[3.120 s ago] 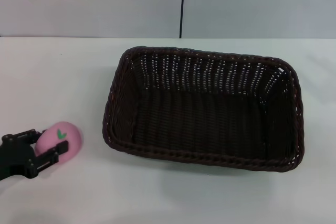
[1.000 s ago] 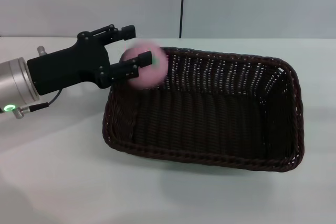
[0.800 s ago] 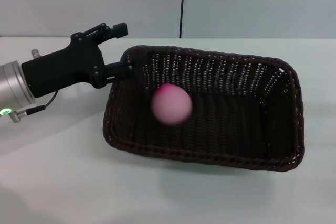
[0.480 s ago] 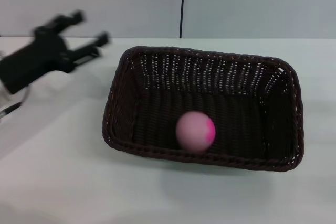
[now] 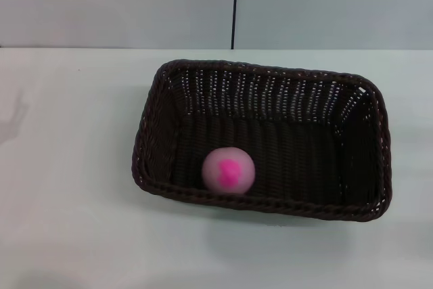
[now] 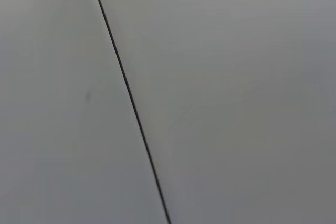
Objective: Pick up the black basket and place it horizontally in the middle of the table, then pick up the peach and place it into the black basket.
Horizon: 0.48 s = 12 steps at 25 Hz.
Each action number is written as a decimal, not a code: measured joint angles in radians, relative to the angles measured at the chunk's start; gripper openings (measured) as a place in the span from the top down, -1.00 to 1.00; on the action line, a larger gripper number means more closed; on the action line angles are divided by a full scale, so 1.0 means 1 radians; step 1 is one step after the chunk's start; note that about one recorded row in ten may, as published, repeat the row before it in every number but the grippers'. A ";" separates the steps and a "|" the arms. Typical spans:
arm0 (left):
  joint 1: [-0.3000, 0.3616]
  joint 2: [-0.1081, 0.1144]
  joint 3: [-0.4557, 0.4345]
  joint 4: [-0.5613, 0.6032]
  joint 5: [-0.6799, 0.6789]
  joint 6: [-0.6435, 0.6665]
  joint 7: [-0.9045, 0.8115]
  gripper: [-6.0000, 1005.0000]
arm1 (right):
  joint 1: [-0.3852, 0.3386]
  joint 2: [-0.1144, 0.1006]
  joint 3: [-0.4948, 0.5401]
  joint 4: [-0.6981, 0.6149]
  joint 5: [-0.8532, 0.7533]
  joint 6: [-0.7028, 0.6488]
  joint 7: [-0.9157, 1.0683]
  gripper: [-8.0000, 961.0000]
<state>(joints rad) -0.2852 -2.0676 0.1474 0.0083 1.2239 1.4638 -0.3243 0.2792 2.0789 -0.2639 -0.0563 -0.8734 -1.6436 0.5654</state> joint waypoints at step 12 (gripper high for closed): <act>0.026 0.001 -0.044 -0.042 0.002 0.054 0.035 -0.71 | 0.031 0.002 0.012 0.044 -0.005 0.008 -0.049 -0.47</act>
<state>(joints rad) -0.2588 -2.0669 0.1038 -0.0340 1.2258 1.5173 -0.2891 0.3098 2.0806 -0.2519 -0.0121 -0.8789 -1.6359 0.5163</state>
